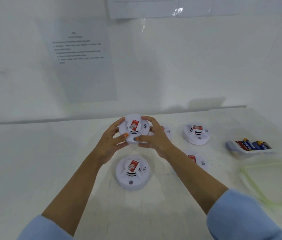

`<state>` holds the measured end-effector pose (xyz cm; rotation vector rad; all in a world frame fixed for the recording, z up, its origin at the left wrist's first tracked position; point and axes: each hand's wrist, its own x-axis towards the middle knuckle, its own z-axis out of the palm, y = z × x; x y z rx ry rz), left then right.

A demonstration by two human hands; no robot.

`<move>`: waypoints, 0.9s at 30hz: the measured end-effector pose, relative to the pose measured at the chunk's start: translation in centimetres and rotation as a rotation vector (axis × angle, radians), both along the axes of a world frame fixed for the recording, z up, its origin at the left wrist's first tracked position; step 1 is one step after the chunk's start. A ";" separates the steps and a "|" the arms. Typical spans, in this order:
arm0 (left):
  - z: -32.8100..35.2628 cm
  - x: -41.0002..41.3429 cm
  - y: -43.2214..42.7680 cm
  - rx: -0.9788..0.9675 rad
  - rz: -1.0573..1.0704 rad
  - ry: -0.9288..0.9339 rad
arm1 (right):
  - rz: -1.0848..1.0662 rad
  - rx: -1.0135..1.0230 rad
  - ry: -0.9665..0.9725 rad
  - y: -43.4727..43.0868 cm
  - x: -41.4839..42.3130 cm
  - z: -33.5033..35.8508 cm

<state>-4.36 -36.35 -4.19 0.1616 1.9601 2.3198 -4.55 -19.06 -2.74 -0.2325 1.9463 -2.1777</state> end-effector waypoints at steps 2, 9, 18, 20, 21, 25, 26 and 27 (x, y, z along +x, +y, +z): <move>-0.4 -0.3 -1.5 0.005 0.012 -0.016 | 0.005 0.029 0.000 -1.6 -0.5 -0.3; -1.5 -1.7 -5.4 -0.028 0.056 -0.030 | 0.027 0.142 0.038 -5.9 -2.6 -1.0; -3.1 -3.0 -8.1 0.007 -0.018 -0.068 | -0.072 0.315 0.021 -9.1 -3.5 -2.3; -3.4 -3.2 -8.6 -0.008 -0.044 -0.067 | -0.091 0.318 0.002 -9.4 -3.4 -2.6; -3.5 -3.3 -8.8 -0.010 -0.055 -0.068 | -0.101 0.323 0.001 -9.5 -3.4 -2.8; -3.9 -3.6 -9.1 0.005 -0.084 -0.069 | -0.125 0.333 0.011 -9.7 -3.2 -2.9; -3.9 -3.6 -9.1 0.007 -0.089 -0.064 | -0.125 0.331 0.012 -9.7 -3.2 -2.9; -4.0 -3.6 -9.2 0.005 -0.094 -0.055 | -0.122 0.334 0.014 -9.7 -3.2 -2.9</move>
